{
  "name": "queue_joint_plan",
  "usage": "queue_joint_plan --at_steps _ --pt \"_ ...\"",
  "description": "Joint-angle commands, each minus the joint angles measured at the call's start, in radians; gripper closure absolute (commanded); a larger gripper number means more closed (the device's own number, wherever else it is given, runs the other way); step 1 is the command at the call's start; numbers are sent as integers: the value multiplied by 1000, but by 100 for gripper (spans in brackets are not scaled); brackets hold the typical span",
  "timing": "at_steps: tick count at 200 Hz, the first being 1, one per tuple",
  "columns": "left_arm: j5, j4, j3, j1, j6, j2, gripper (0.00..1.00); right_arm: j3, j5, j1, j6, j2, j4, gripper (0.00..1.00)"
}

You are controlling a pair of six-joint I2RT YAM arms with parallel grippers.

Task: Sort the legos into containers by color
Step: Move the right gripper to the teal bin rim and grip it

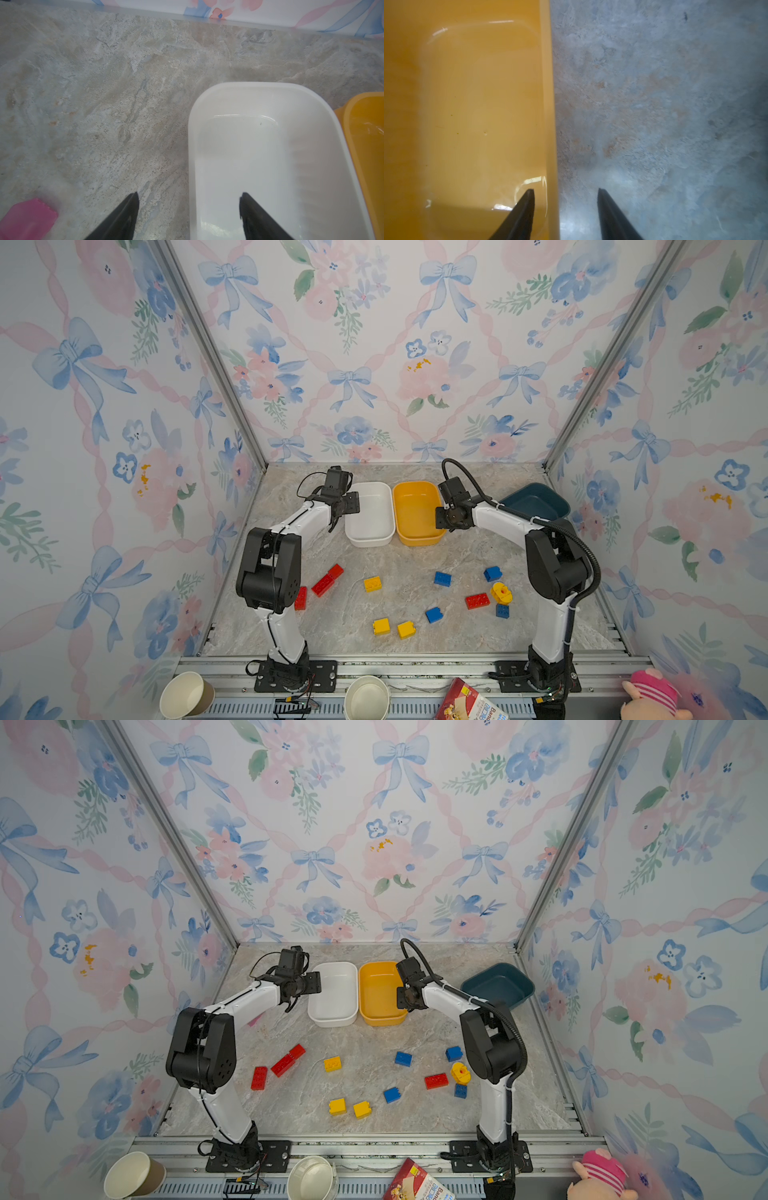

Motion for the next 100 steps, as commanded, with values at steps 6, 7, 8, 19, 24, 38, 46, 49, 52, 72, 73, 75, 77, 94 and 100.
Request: queue_joint_plan --at_steps 6,7,8,19,24,38,46,49,52,72,73,75,77,94,100 --pt "26 23 -25 5 -13 -49 19 -33 5 -80 48 -117 -32 36" --pt "25 25 -26 6 -13 -50 18 -34 6 -83 49 -119 -35 36" --pt "26 25 -26 6 -13 -51 18 -35 6 -87 51 -122 -36 36" --pt "33 33 -32 4 -16 -58 17 -41 15 -128 71 -147 -66 31" --pt "35 38 -35 5 -18 -60 16 -43 23 -147 82 -158 -83 30" --pt "48 53 -47 5 -22 -69 15 -53 52 -209 115 -184 -128 26" --pt "57 66 -56 4 -28 -75 14 -63 66 -246 129 -201 -146 24" --pt "59 70 -59 4 -30 -78 14 -70 71 -258 132 -206 -150 23" --pt "63 75 -63 4 -31 -81 14 -73 77 -273 137 -213 -155 22" --pt "82 109 -87 4 -44 -98 12 -95 111 -361 158 -242 -185 16" --pt "83 111 -89 4 -44 -99 12 -96 111 -365 160 -244 -186 16" --pt "84 114 -92 4 -46 -101 12 -98 114 -376 163 -245 -188 15" --pt "86 116 -94 5 -47 -102 12 -100 115 -383 164 -247 -191 14" --pt "99 132 -107 5 -53 -111 11 -115 112 -462 192 -250 -202 12" --pt "101 136 -110 4 -53 -112 10 -119 102 -488 198 -247 -204 12"
